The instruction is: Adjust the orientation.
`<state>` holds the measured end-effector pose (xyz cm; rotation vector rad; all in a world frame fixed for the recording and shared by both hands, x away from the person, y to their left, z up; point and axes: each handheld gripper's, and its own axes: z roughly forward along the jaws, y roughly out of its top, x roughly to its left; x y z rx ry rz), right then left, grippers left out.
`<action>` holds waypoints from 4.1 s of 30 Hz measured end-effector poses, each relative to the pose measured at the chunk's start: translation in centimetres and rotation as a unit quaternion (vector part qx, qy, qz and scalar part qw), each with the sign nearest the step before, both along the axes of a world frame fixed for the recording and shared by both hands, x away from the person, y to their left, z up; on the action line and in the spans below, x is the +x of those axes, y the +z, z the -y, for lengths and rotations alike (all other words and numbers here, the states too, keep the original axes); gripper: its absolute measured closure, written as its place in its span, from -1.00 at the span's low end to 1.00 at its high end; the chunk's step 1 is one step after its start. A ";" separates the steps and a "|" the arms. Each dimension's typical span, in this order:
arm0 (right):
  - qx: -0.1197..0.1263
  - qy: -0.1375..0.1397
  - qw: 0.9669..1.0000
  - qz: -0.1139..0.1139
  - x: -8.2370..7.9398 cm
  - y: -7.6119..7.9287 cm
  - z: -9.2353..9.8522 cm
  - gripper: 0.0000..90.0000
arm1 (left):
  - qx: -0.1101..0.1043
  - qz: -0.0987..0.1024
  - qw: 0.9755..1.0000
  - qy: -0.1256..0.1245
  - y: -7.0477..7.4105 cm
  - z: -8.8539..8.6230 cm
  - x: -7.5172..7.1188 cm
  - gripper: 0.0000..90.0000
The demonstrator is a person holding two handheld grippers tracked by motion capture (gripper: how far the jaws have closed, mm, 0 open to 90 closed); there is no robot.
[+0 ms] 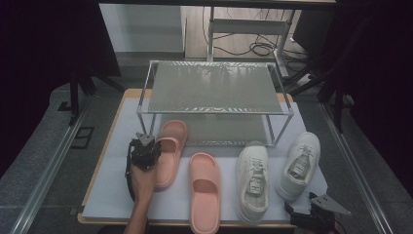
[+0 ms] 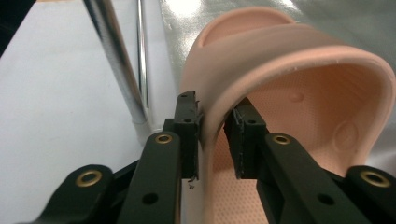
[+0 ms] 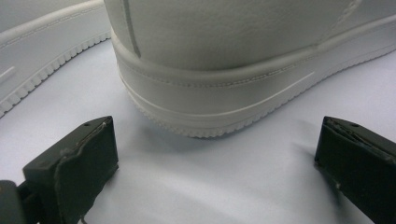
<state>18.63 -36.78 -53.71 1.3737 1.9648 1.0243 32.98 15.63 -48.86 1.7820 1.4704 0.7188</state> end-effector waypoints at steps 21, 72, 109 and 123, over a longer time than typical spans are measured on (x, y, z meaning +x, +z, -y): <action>0.000 -0.001 1.000 0.000 0.0 0.0 0.0 -1.00 | -0.045 -0.013 0.997 -0.066 1.1 -3.7 -6.2 0.09; 0.000 -0.001 1.000 0.000 0.0 0.0 0.0 -1.00 | -0.009 -0.044 0.991 -0.127 -2.3 -0.9 -10.0 0.99; 0.000 -0.001 1.000 0.001 0.0 0.0 0.0 -1.00 | 0.015 -0.020 0.992 -0.121 -1.1 1.0 -4.7 0.96; 0.000 0.000 1.000 0.001 0.0 0.0 0.0 -1.00 | 0.034 -0.017 0.992 -0.122 -1.3 2.8 -1.1 0.99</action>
